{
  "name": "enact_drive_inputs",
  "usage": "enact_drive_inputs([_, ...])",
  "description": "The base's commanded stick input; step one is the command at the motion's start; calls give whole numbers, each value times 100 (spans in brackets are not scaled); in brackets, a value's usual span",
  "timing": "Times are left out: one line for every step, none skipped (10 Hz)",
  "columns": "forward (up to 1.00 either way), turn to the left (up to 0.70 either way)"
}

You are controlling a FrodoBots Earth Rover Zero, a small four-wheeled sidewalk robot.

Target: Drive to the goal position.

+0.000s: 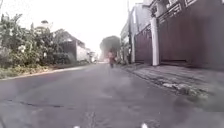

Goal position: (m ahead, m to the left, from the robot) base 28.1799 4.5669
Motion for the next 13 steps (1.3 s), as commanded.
enact_drive_inputs([100,0])
enact_drive_inputs([100,0])
enact_drive_inputs([100,0])
enact_drive_inputs([100,0])
enact_drive_inputs([100,0])
enact_drive_inputs([100,0])
enact_drive_inputs([100,0])
enact_drive_inputs([100,0])
enact_drive_inputs([100,0])
enact_drive_inputs([100,0])
enact_drive_inputs([100,0])
enact_drive_inputs([100,0])
enact_drive_inputs([100,0])
